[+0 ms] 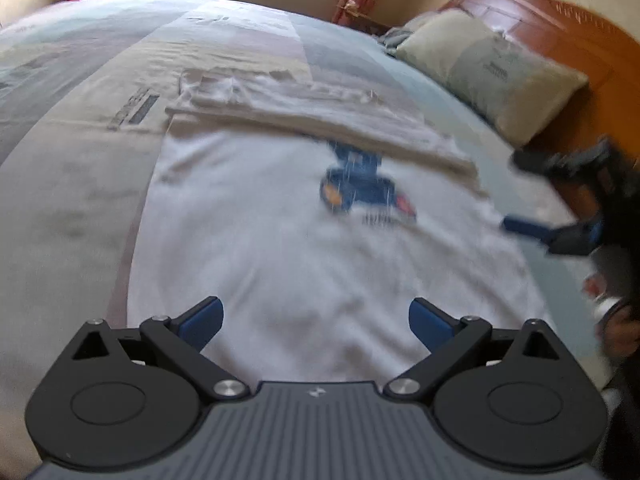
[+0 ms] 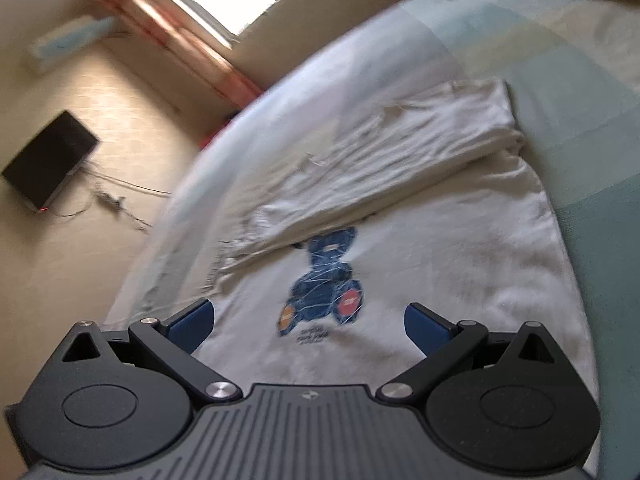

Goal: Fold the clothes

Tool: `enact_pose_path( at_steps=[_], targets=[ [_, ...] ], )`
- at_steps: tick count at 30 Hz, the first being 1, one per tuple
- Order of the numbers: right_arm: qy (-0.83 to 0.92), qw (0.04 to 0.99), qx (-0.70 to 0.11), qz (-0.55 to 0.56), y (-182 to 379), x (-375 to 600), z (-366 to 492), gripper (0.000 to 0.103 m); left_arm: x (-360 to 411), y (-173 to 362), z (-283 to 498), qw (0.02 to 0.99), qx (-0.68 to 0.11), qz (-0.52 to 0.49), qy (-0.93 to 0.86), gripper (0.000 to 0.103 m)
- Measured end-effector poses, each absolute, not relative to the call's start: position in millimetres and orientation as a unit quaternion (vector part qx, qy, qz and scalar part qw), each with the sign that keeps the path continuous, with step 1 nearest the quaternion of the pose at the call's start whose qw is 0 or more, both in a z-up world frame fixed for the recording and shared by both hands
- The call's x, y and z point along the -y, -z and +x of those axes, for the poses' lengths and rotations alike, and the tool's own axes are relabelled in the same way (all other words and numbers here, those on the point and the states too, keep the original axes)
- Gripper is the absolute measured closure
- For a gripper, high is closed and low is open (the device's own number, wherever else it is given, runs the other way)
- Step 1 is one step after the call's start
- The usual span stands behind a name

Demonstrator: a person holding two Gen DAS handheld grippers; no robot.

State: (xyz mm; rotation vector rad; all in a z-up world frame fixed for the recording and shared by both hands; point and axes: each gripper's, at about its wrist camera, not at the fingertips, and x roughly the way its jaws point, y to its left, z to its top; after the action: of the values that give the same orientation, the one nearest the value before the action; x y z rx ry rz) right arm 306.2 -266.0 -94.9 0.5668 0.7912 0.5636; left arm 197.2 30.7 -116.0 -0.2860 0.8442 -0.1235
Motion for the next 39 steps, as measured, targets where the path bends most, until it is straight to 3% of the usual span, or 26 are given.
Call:
enact_pose_path(
  at_steps=[5,9,14,20,25,39],
  targets=[
    [-0.250,0.832,-0.403,0.290,122,278,264,0.000,-26,128,175,0.899,-0.419,-0.114,0.051,0.004],
    [-0.188,0.848,-0.439,0.231,134,271,264,0.000,-35,126,163,0.895,-0.429,-0.116,0.026,0.004],
    [-0.189,0.856,-0.414,0.246,137,282,258,0.000,-43,118,149,0.898,-0.421,-0.129,-0.001,0.004],
    [-0.141,0.903,-0.384,0.133,135,263,213,0.000,-23,105,151,0.927,-0.367,-0.074,0.006,0.004],
    [-0.113,0.926,-0.359,-0.033,144,227,192,0.000,-8,133,158,0.923,-0.384,-0.022,-0.007,0.003],
    [-0.113,0.932,-0.344,0.021,140,246,171,0.000,-13,142,140,0.929,-0.369,-0.004,0.016,0.001]
  ],
)
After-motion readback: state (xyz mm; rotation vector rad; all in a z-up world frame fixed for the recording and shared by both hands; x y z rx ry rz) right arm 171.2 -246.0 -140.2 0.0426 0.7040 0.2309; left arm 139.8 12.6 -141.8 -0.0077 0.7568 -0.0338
